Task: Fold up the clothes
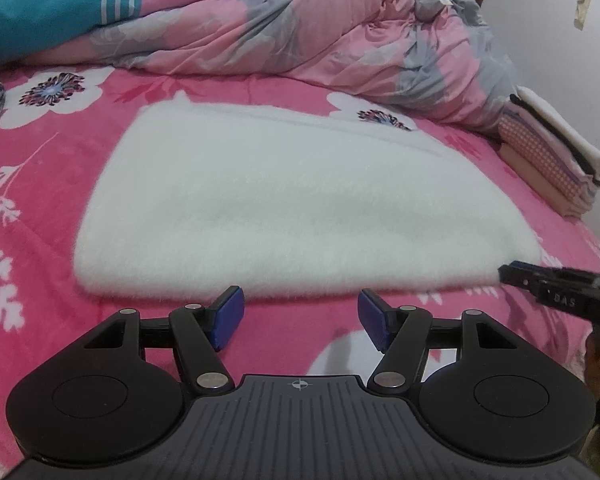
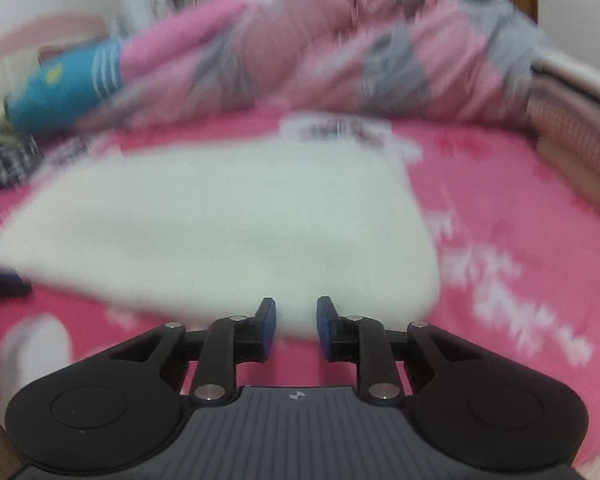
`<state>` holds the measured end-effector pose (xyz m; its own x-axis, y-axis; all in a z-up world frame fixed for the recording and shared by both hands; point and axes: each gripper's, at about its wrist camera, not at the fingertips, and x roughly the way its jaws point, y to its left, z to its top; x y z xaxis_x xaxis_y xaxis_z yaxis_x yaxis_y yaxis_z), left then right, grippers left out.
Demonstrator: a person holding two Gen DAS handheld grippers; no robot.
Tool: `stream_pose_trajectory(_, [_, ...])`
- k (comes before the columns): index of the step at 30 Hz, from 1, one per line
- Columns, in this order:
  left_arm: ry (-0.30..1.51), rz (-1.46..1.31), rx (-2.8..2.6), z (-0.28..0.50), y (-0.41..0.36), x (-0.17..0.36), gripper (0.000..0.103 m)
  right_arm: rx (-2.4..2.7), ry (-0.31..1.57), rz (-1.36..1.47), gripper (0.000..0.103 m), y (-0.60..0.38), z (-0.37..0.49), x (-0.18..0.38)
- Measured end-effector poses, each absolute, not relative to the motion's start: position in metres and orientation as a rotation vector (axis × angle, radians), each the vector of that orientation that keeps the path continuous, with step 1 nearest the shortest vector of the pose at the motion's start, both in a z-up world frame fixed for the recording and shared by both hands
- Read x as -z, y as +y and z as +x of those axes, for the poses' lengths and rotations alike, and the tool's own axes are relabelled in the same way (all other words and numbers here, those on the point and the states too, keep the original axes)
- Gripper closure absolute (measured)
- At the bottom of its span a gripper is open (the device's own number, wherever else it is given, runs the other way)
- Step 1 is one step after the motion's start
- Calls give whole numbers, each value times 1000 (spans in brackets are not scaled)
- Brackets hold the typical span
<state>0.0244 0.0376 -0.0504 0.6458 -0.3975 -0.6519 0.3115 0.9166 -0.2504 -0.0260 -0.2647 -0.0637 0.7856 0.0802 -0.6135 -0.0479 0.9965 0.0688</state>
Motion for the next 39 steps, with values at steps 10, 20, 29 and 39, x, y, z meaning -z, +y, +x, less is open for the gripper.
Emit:
stream_pose_trajectory(10, [755,-122,406,27,37,46,40,-80,684,74,78,-270,-24,64])
stream_pose_trajectory(20, [757,-118,371,37,37,49,39,-81,690,83,78,-271,-23,65])
stream_pose_trajectory(29, [765,-89,363,36,36,56,37,-85,697,92,77,-273,-22,65])
stream_pose_trajectory(39, [816,-77,353,42,28,53,27,-84,710,99,77,-273,-20,63])
